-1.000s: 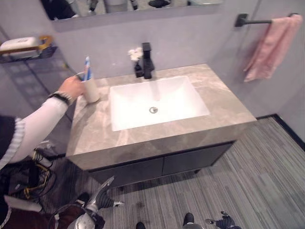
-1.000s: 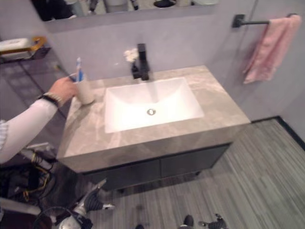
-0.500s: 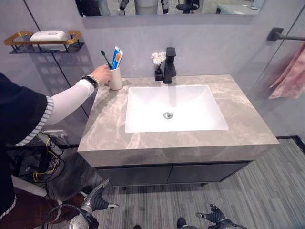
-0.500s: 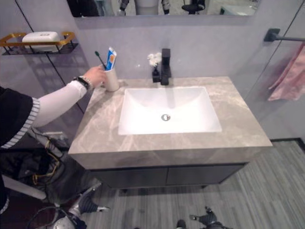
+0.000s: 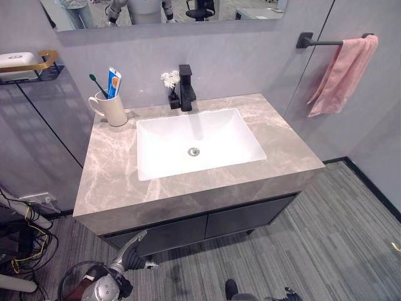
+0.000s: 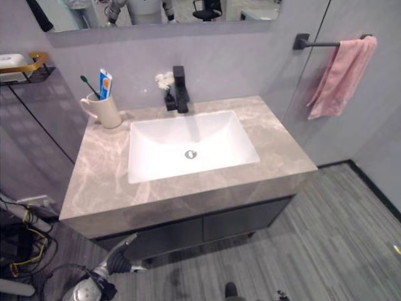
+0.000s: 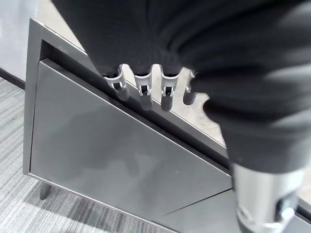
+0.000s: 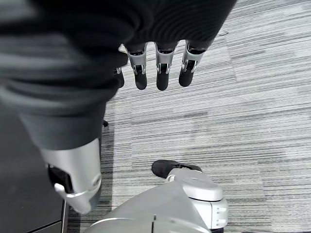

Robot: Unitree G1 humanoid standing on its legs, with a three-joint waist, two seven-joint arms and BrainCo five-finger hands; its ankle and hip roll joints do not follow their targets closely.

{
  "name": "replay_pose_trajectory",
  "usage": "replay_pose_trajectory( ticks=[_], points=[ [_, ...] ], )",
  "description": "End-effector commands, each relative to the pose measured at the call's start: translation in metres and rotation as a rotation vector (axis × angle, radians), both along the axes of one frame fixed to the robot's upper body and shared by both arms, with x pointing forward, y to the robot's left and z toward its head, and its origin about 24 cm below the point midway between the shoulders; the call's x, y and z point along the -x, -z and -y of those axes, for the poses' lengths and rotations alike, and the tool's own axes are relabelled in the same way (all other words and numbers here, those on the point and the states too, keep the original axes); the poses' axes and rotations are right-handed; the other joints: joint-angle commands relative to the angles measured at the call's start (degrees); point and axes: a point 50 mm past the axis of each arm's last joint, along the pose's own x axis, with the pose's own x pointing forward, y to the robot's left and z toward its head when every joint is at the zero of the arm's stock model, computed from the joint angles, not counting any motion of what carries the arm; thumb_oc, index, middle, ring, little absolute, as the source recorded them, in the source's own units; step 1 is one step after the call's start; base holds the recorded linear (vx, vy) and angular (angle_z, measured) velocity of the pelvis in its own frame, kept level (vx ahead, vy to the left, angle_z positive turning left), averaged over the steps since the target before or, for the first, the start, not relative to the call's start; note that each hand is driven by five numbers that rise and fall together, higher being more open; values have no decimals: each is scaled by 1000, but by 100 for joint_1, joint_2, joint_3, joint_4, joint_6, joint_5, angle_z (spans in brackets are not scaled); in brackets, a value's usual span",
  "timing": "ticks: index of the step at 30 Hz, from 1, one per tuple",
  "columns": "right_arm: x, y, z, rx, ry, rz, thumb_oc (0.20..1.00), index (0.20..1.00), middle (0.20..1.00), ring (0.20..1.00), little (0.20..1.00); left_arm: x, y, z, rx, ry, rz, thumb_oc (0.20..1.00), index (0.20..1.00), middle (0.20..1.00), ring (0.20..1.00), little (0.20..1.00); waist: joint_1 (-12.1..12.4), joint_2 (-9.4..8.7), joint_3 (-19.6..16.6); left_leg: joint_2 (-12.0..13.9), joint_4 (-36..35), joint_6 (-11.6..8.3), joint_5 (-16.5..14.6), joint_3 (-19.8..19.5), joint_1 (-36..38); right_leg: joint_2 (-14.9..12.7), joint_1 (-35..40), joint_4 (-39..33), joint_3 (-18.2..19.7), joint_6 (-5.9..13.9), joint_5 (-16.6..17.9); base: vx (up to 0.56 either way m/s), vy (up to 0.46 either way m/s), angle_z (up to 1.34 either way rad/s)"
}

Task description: Put brush and paste in cup on sink, flatten towel.

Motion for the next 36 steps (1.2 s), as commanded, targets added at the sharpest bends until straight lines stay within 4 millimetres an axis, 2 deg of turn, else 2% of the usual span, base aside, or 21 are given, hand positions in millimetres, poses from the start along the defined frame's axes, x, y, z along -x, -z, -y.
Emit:
replay_pose_trajectory(
  ticks=[1,10,11,13,14,15,18,20,21,25,27,29,34,36],
  points=[
    [-28,-6,1,3,-21,70,1000,1000,1000,1000,1000,-11,-13,6,20,-3,98,1000,1000,1000,1000,1000,98,67,144,-383,111,333,-305,-136,41,-124,-312,529,-294,292,253,29,53,7],
    [-55,-14,-4,-1,-74,152,1000,1000,1000,1000,1000,-4,-15,-4,22,-54,91,1000,1000,1000,1000,1000,234,80,272,-387,314,428,-400,-411,75,-102,-555,1578,-550,223,43,27,74,19],
    [-64,-19,-3,4,-70,192,1000,1000,1000,1000,1000,-3,-17,-6,26,-53,94,1000,1000,1000,1000,1000,272,101,300,-405,367,437,-439,-500,137,-22,-723,1938,-688,200,-13,120,104,10],
    [-71,-22,1,12,-64,218,1000,1000,1000,1000,1000,-3,-20,-6,33,-37,103,1000,1000,1000,1000,1000,224,111,313,-459,402,419,-464,-651,194,179,-892,1784,-577,105,-113,135,83,29],
    [-71,-22,1,12,-64,219,1000,1000,1000,1000,1000,-3,-20,-6,33,-37,103,1000,1000,1000,1000,1000,215,120,311,-448,407,415,-475,-662,194,186,-882,1777,-592,100,-120,148,17,62],
    [-78,-27,5,27,-66,248,1000,1000,1000,1000,1000,-5,-24,-8,34,-29,117,1000,1000,1000,1000,1000,219,130,348,-471,439,398,-546,-736,271,42,-1045,1447,-744,57,4,143,-17,70],
    [-79,-28,9,45,-63,243,1000,1000,1000,1000,1000,-6,-24,-10,32,-33,120,1000,1000,1000,1000,1000,137,105,415,-499,538,352,-665,-967,384,-70,-1204,930,-650,171,425,190,-32,45],
    [-80,-28,9,48,-62,241,1000,1000,1000,1000,1000,-6,-24,-11,32,-41,124,1000,1000,1000,1000,1000,117,105,450,-505,574,339,-713,-1026,424,-101,-1176,758,-652,213,543,161,-27,83],
    [-80,-27,9,53,-58,228,1000,1000,1000,1000,1000,-7,-26,-12,42,-54,135,1000,1000,1000,1000,1000,136,92,475,-512,584,302,-788,-1116,527,-185,-1220,498,-626,298,724,196,-52,75],
    [-76,-25,13,62,-50,203,1000,1000,1000,1000,1000,-7,-27,-12,57,-65,142,1000,1000,1000,1000,1000,123,72,468,-533,590,244,-917,-1399,676,-189,-1233,352,-232,367,936,198,-69,41],
    [-67,-21,14,60,-40,169,1000,1000,1000,1000,1000,-7,-26,-11,61,-63,137,1000,1000,1000,1000,1000,159,-2,364,-535,472,183,-925,-1578,764,-205,-1147,316,-150,318,819,180,-112,42],
    [-59,-17,15,62,-20,125,1000,1000,1000,1000,1000,-6,-20,-11,66,-76,116,1000,1000,1000,1000,1000,224,7,266,-464,401,145,-922,-1740,853,-159,-1100,354,-199,288,798,255,-158,59],
    [-45,-13,22,85,5,74,1000,1000,1000,1000,1000,-6,-20,-13,68,-62,102,1000,1000,1000,1000,1000,246,195,141,-130,435,-96,-698,-1944,847,53,-977,484,-560,138,463,198,-153,28],
    [-45,-14,26,95,17,80,1000,1000,1000,1000,1000,-11,-24,-12,65,-37,117,1000,1000,1000,1000,1000,228,254,130,-1,466,-197,-652,-2036,789,114,-950,522,-708,86,335,190,-174,46]
  ],
)
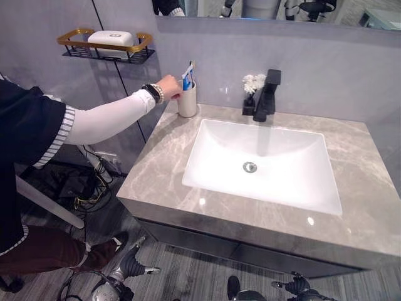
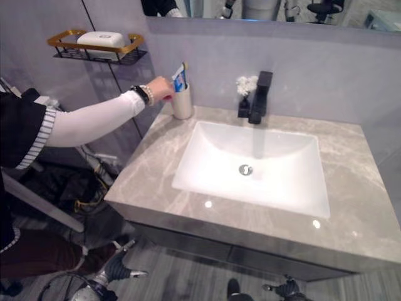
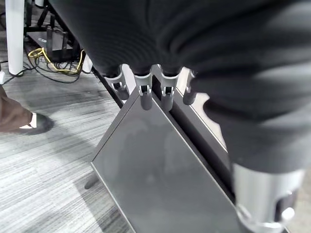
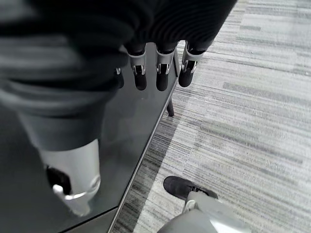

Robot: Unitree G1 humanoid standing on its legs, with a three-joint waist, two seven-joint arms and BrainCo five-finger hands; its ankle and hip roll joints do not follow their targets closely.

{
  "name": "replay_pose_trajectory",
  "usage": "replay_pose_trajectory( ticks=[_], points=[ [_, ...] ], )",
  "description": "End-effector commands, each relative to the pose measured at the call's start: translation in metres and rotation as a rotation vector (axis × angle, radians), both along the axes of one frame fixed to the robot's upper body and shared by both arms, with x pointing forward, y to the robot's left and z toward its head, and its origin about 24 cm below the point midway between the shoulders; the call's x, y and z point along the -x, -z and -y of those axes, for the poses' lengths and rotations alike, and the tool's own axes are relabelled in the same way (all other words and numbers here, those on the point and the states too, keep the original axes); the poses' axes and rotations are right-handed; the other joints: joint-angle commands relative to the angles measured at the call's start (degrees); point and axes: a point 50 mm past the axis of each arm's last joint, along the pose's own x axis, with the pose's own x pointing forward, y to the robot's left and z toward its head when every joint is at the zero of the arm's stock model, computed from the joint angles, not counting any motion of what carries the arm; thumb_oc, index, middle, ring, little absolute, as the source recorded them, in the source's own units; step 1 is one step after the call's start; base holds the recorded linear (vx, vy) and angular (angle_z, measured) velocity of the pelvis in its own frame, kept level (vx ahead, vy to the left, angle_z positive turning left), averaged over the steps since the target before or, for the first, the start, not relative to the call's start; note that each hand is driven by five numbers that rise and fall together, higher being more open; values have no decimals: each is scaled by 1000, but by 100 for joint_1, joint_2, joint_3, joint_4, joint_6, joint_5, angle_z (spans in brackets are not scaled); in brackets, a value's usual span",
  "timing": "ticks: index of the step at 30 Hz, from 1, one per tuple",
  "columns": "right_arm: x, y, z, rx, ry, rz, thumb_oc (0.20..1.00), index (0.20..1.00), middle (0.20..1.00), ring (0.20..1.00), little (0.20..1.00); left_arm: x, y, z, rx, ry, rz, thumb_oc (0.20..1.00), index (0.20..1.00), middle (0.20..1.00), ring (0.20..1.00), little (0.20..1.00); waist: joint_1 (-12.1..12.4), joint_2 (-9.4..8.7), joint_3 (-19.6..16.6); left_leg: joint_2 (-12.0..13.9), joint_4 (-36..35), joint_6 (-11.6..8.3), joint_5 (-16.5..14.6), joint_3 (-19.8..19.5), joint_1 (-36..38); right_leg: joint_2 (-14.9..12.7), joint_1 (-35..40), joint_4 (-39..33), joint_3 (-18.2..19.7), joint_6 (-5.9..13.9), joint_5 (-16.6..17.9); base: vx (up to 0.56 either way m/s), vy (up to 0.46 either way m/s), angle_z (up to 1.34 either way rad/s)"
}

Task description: Put brush and paste in cup on sink, flatten towel.

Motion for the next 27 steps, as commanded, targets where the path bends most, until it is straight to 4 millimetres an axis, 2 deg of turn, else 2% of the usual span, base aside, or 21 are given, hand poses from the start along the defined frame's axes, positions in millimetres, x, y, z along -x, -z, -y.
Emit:
replay_pose_trajectory(
  ticks=[1,7,10,11,12,13,15,16,17,18,22,23,27],
  points=[
    [-5,0,1,17,21,1,1000,1000,1000,1000,1000,-21,-30,-11,-28,51,139,1000,1000,1000,1000,1000,79,-137,-73,-495,315,142,-234,204,790,-256,-818,227,45,452,531,250,-198,42],
    [-3,0,2,41,-39,-10,1000,1000,1000,1000,1000,-22,-30,-14,-33,51,141,1000,1000,1000,1000,1000,78,-35,-72,-325,483,-62,120,205,670,-93,-768,268,-114,317,272,147,-128,15],
    [1,1,4,56,-67,-34,1000,1000,1000,1000,1000,-24,-33,-11,-34,88,146,1000,1000,1000,1000,1000,86,-3,-55,-204,675,-191,333,228,589,62,-696,292,-157,185,64,126,-132,11],
    [2,1,5,58,-75,-41,1000,1000,1000,1000,1000,-25,-34,-11,-36,95,148,1000,1000,1000,1000,1000,90,-8,-48,-178,802,-227,430,255,537,98,-641,278,-160,149,22,131,-170,13],
    [6,2,6,66,-84,-58,1000,1000,1000,1000,1000,-28,-36,-10,-47,108,156,1000,1000,1000,1000,1000,111,-45,6,-159,1264,-339,685,340,316,165,-458,189,-187,62,-74,82,-126,9],
    [6,2,6,65,-84,-57,1000,1000,1000,1000,1000,-28,-36,-10,-48,109,156,1000,1000,1000,1000,1000,107,-49,12,-164,1303,-342,672,332,295,163,-452,178,-192,58,-69,66,-125,12],
    [6,2,6,69,-92,-58,1000,1000,1000,1000,1000,-34,-40,-10,-58,119,179,1000,1000,1000,1000,1000,127,-163,128,-206,2018,-380,828,520,-68,158,-229,83,-227,-25,-139,35,-99,28],
    [8,2,6,74,-93,-68,1000,1000,1000,1000,1000,-36,-43,-9,-64,128,193,1000,1000,1000,1000,1000,157,-194,162,-218,2136,-339,833,614,-183,152,-138,61,-264,-67,-202,34,-99,30],
    [12,3,9,80,-75,-80,1000,1000,1000,1000,1000,-42,-50,-7,-71,151,225,1000,1000,1000,1000,1000,167,-259,265,-30,2070,-215,601,1212,-559,21,63,12,-430,-20,-278,77,17,78],
    [15,2,12,85,-36,-78,1000,1000,1000,1000,1000,-47,-56,-10,-86,149,257,1000,1000,1000,1000,1000,206,-304,267,-142,1121,-73,314,1790,-1173,-148,271,-135,-573,143,-218,67,45,77],
    [12,2,10,78,-37,-63,1000,1000,1000,1000,1000,-44,-58,-15,-94,128,262,1000,1000,1000,1000,1000,196,-327,232,-176,1046,-58,350,1773,-1087,-256,239,-57,-510,211,-200,73,85,64],
    [6,1,8,69,-34,-52,1000,1000,1000,1000,1000,-43,-61,-16,-90,127,266,1000,1000,1000,1000,1000,203,-298,216,-308,772,31,234,1645,-888,-299,187,29,-437,267,-162,74,201,-46],
    [0,1,4,48,-5,-21,1000,1000,1000,1000,1000,-42,-69,-15,-59,145,285,1000,1000,1000,1000,1000,185,-271,63,-458,428,173,210,1800,-601,-411,219,33,-328,379,-66,79,186,-26]
  ],
)
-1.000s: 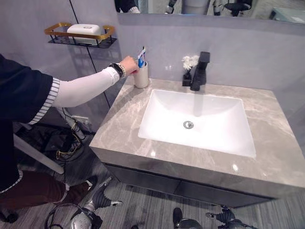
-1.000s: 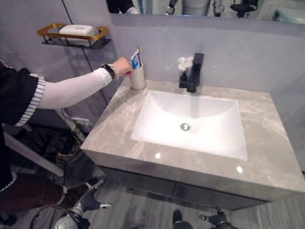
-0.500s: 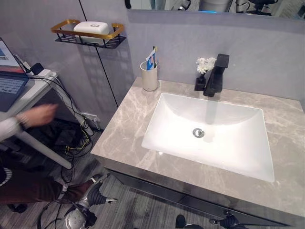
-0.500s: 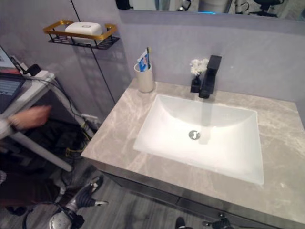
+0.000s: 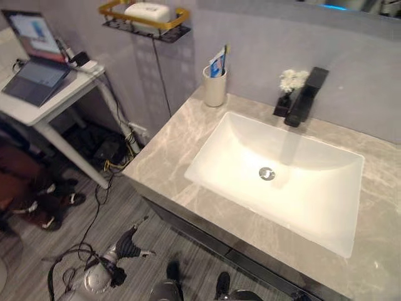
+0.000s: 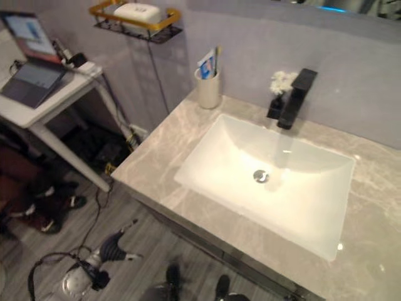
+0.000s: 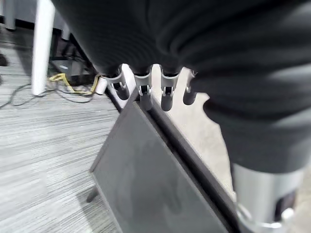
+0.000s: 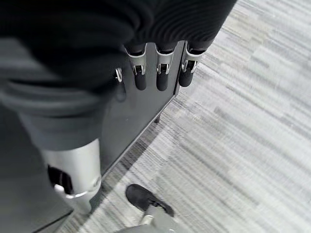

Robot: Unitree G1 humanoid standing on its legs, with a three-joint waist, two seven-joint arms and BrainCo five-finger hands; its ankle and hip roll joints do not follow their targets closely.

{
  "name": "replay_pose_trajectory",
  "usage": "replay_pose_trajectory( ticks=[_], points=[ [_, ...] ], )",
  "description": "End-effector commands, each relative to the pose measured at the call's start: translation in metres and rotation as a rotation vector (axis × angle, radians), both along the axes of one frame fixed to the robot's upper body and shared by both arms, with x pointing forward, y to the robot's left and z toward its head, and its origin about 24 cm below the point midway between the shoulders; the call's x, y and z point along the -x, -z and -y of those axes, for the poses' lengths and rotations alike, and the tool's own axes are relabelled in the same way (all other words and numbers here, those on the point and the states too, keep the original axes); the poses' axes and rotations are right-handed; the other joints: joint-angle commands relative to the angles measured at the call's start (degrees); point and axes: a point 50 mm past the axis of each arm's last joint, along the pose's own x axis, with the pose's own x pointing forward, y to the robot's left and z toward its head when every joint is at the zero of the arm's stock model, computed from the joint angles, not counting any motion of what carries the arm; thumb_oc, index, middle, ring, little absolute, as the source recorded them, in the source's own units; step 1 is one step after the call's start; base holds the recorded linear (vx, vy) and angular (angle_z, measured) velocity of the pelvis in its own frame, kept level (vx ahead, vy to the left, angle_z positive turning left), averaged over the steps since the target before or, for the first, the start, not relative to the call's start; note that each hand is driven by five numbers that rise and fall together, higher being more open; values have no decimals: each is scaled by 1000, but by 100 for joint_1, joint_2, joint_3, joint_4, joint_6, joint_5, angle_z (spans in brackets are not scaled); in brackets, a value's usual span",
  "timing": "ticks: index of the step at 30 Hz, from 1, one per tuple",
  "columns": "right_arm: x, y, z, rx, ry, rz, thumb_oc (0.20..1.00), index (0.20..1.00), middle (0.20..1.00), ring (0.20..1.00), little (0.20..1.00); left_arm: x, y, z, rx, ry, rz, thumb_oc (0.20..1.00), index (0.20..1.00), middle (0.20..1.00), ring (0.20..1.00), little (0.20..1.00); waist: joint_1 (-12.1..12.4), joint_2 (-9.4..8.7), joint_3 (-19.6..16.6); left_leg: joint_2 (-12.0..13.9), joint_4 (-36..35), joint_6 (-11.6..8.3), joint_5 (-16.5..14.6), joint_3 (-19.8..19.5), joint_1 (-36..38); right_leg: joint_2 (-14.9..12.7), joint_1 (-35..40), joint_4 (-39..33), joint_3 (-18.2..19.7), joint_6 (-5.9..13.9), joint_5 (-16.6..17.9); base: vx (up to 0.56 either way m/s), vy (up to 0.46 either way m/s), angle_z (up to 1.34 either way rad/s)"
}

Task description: Put brush and paste in cup on sink, flatten towel.

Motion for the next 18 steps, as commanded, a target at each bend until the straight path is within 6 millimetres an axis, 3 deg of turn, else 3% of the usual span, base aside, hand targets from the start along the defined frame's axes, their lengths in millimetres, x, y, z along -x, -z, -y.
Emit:
replay_pose_trajectory(
  ticks=[1,7,11,13,16,18],
  points=[
    [-32,-7,-5,5,-9,113,1000,1000,1000,1000,1000,-13,-32,-11,6,2,135,1000,1000,1000,1000,1000,-23,-227,-168,-343,-106,267,-375,67,303,-725,21,330,371,904,145,48,151,-3],
    [-42,-8,-16,-16,-53,142,1000,1000,1000,1000,1000,-17,-54,-19,31,4,199,1000,1000,1000,1000,1000,14,-281,-116,-532,-137,494,-517,121,481,-903,-84,673,481,1048,234,0,157,-9],
    [-49,-10,-18,-16,-76,159,1000,1000,1000,1000,1000,-17,-74,-27,41,13,251,1000,1000,1000,1000,1000,16,-297,54,-599,-272,611,-524,232,666,-1126,-578,1591,458,1275,752,-58,161,-10],
    [-49,-10,-18,-14,-92,150,1000,1000,1000,1000,1000,-16,-82,-32,88,-9,268,1000,1000,1000,1000,1000,36,-260,135,-604,-329,645,-528,279,756,-1227,-784,1903,278,1317,843,-17,139,-24],
    [-46,-8,-17,-8,-113,120,1000,1000,1000,1000,1000,-15,-93,-36,154,-32,296,1000,1000,1000,1000,1000,76,-307,111,-646,-406,617,-575,403,916,-1570,-755,1259,-112,1362,1056,56,16,-15],
    [-45,-7,-17,-7,-122,105,1000,1000,1000,1000,1000,-13,-96,-39,175,-44,301,1000,1000,1000,1000,1000,84,-289,133,-603,-429,587,-595,422,990,-1621,-639,986,-241,1401,1184,45,-62,-11]
  ],
)
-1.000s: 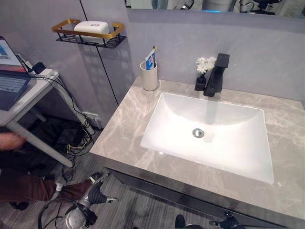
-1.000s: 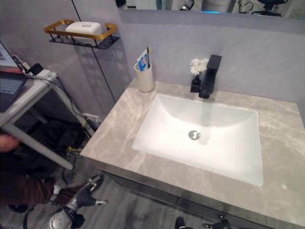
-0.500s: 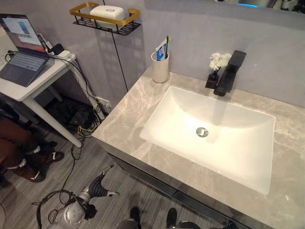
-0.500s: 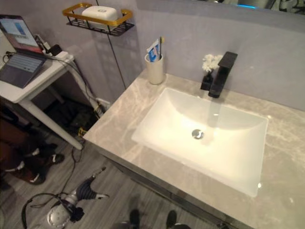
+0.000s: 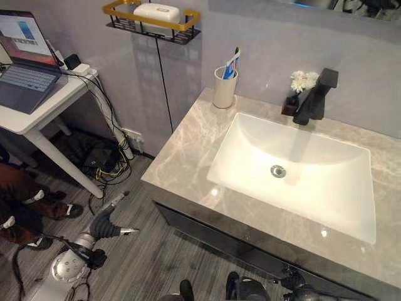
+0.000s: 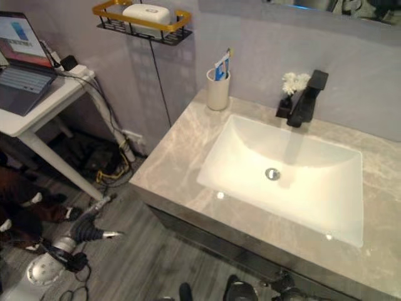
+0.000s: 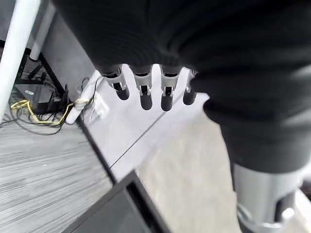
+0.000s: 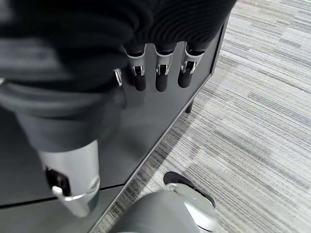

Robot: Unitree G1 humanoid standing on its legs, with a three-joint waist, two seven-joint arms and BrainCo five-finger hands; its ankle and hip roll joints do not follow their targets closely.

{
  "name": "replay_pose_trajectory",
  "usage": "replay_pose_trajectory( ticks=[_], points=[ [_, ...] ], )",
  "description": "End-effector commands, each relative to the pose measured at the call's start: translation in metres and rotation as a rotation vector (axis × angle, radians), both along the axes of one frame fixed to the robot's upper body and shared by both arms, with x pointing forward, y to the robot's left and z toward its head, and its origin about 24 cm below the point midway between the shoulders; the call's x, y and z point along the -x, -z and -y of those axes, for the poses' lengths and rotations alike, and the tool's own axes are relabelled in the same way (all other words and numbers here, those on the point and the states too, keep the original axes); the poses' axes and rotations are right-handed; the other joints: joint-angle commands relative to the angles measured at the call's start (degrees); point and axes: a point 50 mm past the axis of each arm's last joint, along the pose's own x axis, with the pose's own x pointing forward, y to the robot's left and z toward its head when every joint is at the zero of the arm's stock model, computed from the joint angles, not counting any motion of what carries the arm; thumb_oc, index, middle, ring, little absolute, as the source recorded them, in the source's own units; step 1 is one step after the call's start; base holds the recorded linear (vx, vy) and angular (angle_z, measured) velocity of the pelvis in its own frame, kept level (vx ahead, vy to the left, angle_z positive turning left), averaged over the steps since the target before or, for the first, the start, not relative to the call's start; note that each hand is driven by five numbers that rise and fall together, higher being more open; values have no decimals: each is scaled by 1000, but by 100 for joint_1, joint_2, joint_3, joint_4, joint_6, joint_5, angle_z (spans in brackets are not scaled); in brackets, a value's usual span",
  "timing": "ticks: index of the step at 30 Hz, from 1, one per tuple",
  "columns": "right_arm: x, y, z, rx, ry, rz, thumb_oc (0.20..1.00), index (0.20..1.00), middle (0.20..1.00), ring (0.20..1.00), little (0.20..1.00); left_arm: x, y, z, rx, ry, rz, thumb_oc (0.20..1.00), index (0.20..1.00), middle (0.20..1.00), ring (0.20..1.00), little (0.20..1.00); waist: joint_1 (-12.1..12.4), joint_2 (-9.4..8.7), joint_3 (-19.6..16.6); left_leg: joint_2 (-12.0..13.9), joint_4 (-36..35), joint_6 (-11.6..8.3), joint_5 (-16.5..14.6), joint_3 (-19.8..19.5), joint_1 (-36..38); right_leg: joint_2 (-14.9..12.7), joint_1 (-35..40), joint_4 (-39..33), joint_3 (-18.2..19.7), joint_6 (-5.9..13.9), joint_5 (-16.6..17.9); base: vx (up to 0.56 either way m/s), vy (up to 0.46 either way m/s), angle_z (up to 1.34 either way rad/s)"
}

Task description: Put brush and paste in cup on sink, flatten towel.

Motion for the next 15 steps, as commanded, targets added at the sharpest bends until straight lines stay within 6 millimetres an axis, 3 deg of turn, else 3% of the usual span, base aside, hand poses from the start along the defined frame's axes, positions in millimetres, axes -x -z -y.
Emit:
replay_pose_trajectory(
  ticks=[1,2,3,4,5,6,7,10,15],
  points=[
    [-7,0,-2,28,-58,-16,1000,1000,1000,1000,1000,3,-34,1,83,50,128,1000,1000,1000,1000,1000,25,-169,-87,-2,250,-136,-303,-75,132,-424,77,-999,-134,355,1560,85,-156,-19],
    [-1,2,-3,28,-69,-50,1000,1000,1000,1000,1000,1,-50,-4,164,29,184,1000,1000,1000,1000,1000,1,-205,-74,44,346,-202,-366,-136,150,-424,148,-1359,87,397,1733,77,-150,-18],
    [4,4,-4,23,-67,-64,1000,1000,1000,1000,1000,1,-50,-6,181,14,184,1000,1000,1000,1000,1000,-5,-253,-95,24,383,-219,-400,-151,149,-420,209,-1456,169,405,1772,112,-142,-19],
    [13,7,-5,14,-66,-103,1000,1000,1000,1000,1000,-1,-54,-8,205,-2,210,906,906,906,906,906,15,-299,-145,14,389,-232,-441,-156,179,-413,283,-1537,178,410,1800,94,-89,-8],
    [20,9,-6,8,-71,-128,1000,1000,1000,1000,1000,-1,-53,-9,233,-18,217,555,555,555,555,555,17,-345,-215,-29,356,-237,-428,-164,175,-417,316,-1622,169,409,1843,126,-95,6],
    [26,11,-6,7,-75,-153,1000,1000,1000,1000,1000,-2,-54,-9,249,-28,225,482,482,482,482,482,28,-354,-277,-35,318,-247,-435,-145,201,-401,371,-1706,95,418,1863,132,-79,39],
    [32,12,-6,3,-77,-174,1000,1000,1000,1000,1000,-2,-57,-9,262,-36,248,200,200,200,200,200,26,-343,-331,-25,295,-264,-443,-142,230,-360,455,-1759,36,413,1839,147,-85,36],
    [46,15,-6,-8,-85,-223,1000,1000,1000,1000,1000,-7,-64,-10,322,-51,295,200,200,200,200,200,-16,-331,-421,11,270,-313,-453,-131,271,-250,526,-1834,40,366,1717,78,-64,-5],
    [52,16,-11,-15,-158,-238,1000,1000,1000,1000,1000,-17,-69,-12,392,-96,369,200,200,200,200,200,-145,-221,-504,146,218,-399,-429,-55,309,-37,567,-1974,48,243,1392,93,-80,-4]
  ],
)
